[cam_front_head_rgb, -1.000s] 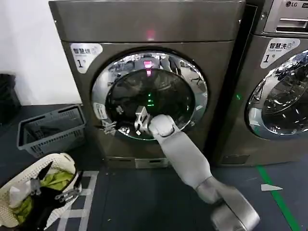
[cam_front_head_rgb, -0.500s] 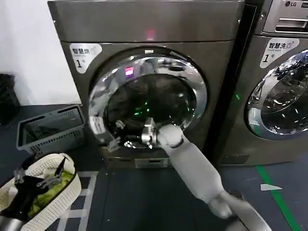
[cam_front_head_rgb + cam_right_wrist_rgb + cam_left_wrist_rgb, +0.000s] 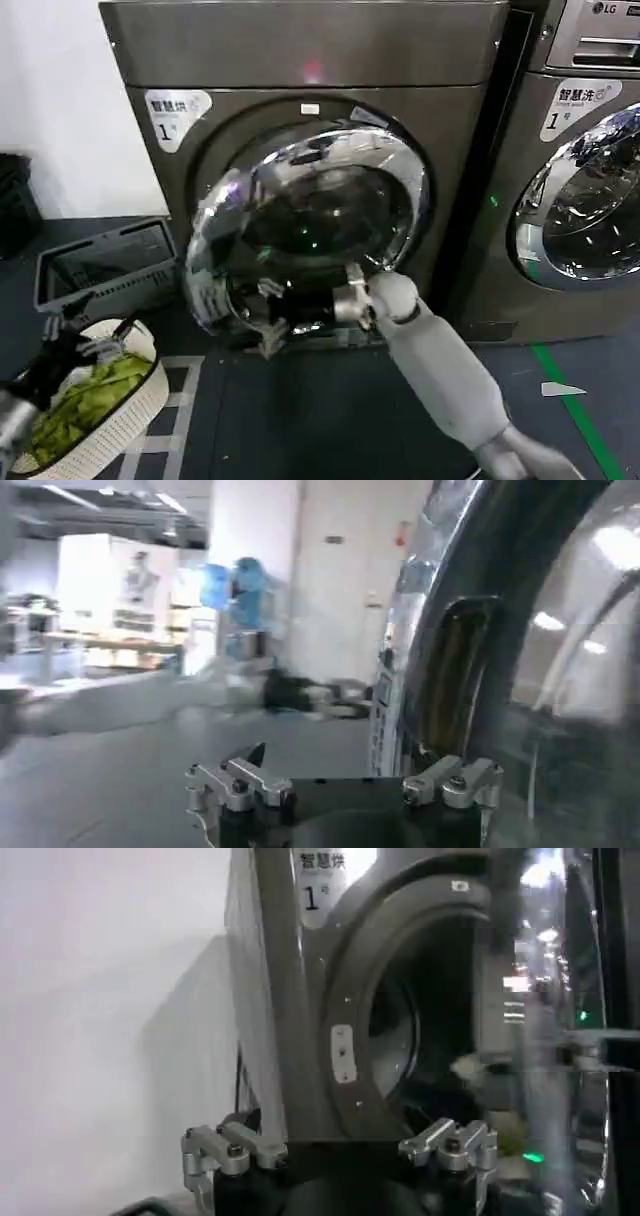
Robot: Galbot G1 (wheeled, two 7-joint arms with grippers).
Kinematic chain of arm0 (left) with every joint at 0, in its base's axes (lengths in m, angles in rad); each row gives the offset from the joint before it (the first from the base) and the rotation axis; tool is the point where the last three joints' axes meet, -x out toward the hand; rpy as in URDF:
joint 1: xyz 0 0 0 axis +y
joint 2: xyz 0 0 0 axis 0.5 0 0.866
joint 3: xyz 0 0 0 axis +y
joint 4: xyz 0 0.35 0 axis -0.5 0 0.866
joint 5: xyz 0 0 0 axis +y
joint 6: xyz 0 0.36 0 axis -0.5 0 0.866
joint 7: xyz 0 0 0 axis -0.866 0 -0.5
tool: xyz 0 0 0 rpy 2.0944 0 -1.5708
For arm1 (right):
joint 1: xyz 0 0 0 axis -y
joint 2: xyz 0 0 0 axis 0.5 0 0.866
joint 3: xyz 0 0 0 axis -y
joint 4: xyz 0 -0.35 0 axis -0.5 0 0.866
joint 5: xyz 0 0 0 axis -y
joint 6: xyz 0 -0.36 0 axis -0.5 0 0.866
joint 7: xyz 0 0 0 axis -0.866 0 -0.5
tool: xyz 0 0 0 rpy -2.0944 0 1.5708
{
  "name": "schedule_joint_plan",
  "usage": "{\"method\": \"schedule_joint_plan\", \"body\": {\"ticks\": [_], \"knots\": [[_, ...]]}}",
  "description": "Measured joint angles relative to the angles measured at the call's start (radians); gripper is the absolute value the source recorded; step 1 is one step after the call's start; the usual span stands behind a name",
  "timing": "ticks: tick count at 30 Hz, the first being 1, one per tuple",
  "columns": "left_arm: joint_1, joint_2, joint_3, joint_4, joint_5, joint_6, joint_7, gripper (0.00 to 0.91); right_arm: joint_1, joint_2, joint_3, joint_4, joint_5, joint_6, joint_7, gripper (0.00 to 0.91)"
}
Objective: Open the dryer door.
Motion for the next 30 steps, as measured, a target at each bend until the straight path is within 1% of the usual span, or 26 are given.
{"method": "schedule_joint_plan", "body": {"ticks": [3, 6, 9, 13, 15, 20, 24, 27, 30], "knots": [[-0.043, 0.061, 0.03, 0.047, -0.013, 0.009, 0.018, 0.907, -0.026, -0.027, 0.011, 0.03, 0.02, 0.005, -0.069, 0.907], [-0.08, 0.105, 0.067, 0.058, -0.01, 0.014, 0.022, 0.907, -0.054, -0.058, 0.024, 0.056, 0.029, 0.016, -0.129, 0.907], [-0.118, 0.143, 0.109, 0.087, -0.018, 0.017, 0.022, 0.907, -0.08, -0.09, 0.043, 0.083, 0.05, 0.032, -0.139, 0.907], [-0.182, 0.201, 0.178, 0.128, -0.095, 0.053, 0.022, 0.907, -0.117, -0.141, 0.068, 0.119, 0.068, 0.051, -0.139, 0.907], [-0.218, 0.236, 0.223, 0.147, -0.12, 0.055, 0.024, 0.907, -0.138, -0.165, 0.08, 0.14, 0.079, 0.061, -0.14, 0.907], [-0.314, 0.328, 0.364, 0.185, -0.156, 0.054, 0.04, 0.907, -0.229, -0.251, 0.16, 0.212, 0.105, 0.08, -0.14, 0.907], [-0.394, 0.368, 0.501, 0.206, -0.189, 0.047, 0.057, 0.907, -0.318, -0.323, 0.257, 0.263, 0.136, 0.086, -0.14, 0.907], [-0.465, 0.38, 0.62, 0.227, -0.173, 0.027, 0.065, 0.907, -0.389, -0.37, 0.352, 0.275, 0.156, 0.094, -0.14, 0.907], [-0.533, 0.374, 0.735, 0.248, -0.165, 0.014, 0.069, 0.907, -0.454, -0.403, 0.468, 0.265, 0.158, 0.102, -0.139, 0.907]]}}
